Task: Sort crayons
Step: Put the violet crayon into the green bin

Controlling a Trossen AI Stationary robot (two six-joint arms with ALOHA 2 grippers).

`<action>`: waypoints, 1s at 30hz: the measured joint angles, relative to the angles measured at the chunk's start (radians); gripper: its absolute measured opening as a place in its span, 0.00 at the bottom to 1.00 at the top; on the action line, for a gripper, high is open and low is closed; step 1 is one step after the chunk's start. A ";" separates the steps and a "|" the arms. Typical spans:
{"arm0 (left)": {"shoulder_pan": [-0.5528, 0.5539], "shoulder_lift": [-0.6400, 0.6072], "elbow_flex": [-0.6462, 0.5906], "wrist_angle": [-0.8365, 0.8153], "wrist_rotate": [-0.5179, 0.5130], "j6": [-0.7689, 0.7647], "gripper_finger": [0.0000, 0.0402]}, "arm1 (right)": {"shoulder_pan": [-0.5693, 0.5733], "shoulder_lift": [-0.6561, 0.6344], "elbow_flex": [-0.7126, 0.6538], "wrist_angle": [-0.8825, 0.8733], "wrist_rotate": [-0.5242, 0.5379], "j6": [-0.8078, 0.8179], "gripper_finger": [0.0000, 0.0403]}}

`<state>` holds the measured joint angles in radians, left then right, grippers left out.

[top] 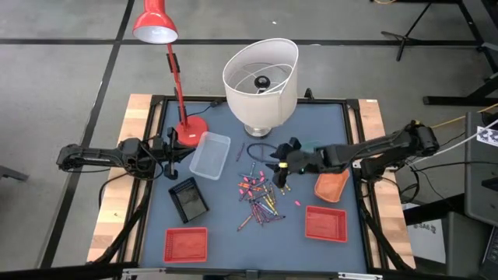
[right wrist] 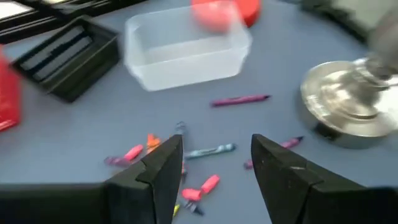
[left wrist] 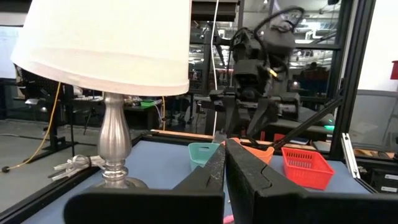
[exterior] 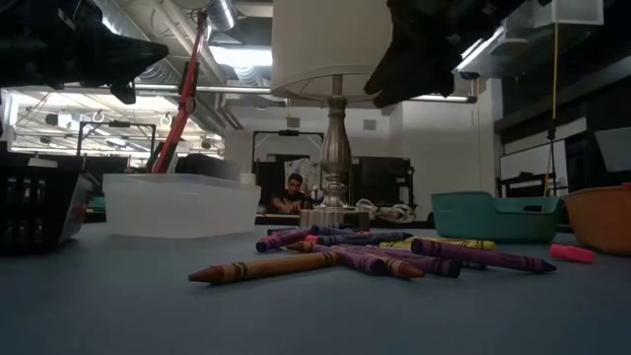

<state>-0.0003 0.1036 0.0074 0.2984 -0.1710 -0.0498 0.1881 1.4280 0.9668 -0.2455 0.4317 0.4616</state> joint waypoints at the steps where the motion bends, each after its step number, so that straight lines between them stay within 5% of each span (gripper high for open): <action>1: 0.000 0.000 0.000 0.000 0.000 0.000 0.00 | 0.014 0.013 0.000 -0.001 0.038 0.025 0.47; 13: 0.000 0.000 0.000 0.000 0.000 0.000 0.00 | 0.051 0.290 0.000 0.071 0.212 0.369 0.47; 30: 0.000 0.000 0.000 -0.010 0.000 0.000 0.00 | -0.048 0.482 0.002 0.251 0.265 0.376 0.47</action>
<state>-0.0003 0.1036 0.0074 0.2887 -0.1708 -0.0498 0.1398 1.9102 0.9684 0.0054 0.6971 0.8377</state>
